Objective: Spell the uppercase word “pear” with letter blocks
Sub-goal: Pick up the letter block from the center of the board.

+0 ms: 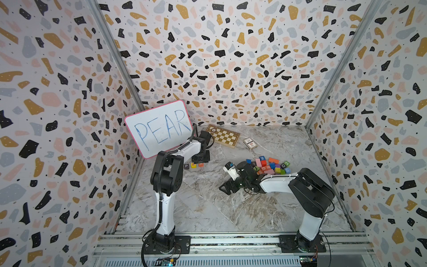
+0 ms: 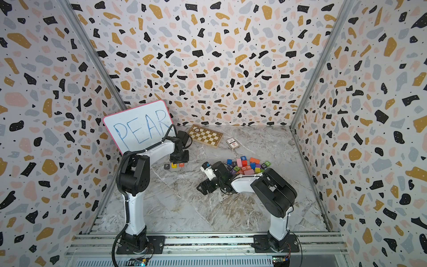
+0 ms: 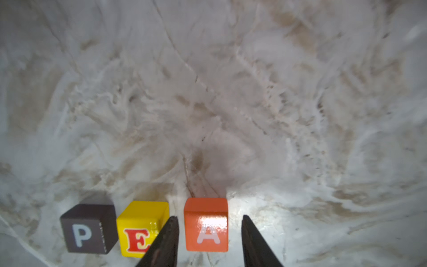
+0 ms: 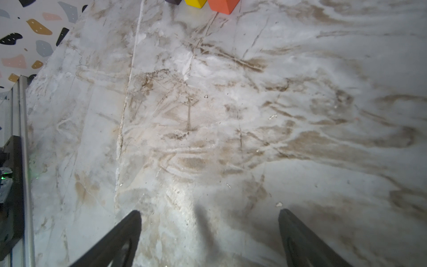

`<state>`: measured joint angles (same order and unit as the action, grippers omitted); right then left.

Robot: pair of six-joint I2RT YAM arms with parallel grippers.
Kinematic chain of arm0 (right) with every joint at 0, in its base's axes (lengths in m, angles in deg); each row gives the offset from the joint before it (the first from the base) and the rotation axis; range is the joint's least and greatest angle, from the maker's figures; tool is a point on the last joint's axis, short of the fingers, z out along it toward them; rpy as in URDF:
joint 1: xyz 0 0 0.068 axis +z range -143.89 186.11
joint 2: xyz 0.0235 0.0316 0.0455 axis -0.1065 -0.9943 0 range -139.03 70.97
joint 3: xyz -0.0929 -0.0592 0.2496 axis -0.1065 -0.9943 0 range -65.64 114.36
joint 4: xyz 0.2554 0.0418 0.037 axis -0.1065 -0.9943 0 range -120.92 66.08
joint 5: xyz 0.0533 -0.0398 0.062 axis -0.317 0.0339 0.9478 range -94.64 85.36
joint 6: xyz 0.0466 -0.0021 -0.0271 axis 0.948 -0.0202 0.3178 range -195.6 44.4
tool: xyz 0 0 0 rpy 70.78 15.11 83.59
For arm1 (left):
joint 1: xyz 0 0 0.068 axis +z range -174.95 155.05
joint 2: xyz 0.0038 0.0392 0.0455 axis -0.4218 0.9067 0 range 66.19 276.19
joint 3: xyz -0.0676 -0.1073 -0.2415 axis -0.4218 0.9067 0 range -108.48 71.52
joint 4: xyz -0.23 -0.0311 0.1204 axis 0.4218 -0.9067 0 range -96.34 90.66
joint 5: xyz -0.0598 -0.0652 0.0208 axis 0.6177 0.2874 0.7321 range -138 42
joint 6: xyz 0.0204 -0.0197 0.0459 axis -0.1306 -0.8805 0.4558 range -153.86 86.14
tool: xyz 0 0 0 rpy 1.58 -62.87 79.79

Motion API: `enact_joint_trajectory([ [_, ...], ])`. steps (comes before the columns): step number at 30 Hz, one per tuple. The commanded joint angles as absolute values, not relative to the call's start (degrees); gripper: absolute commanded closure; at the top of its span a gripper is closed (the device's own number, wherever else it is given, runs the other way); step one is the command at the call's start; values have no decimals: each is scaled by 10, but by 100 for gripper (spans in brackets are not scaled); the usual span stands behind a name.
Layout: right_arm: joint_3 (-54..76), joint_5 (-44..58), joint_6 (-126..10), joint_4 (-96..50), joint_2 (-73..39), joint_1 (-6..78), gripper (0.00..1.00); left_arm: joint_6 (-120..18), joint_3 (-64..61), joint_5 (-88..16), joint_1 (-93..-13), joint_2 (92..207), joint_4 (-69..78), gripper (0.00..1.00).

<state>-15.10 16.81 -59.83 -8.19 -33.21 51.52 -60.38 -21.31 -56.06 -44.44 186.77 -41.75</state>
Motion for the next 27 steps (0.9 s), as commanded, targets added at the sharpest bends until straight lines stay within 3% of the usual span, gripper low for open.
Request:
enact_joint_trajectory([
  [1,-126,164,-599,-123,-289,518,6,-602,-242,-568,-444,1837,-442,53],
  [5,-122,116,-594,-181,-249,505,7,-616,-213,-569,-460,1786,-444,45],
  [10,-131,57,-566,-266,-203,455,16,-622,-129,-563,-502,1696,-418,36],
  [17,-167,-10,-534,-319,-133,338,23,-644,-26,-492,-545,1607,-359,22],
  [22,-160,-32,-588,-330,-152,256,33,-644,-28,-461,-583,1603,-356,12],
  [27,-134,-70,-611,-336,-191,241,39,-625,-35,-436,-602,1607,-360,7],
])
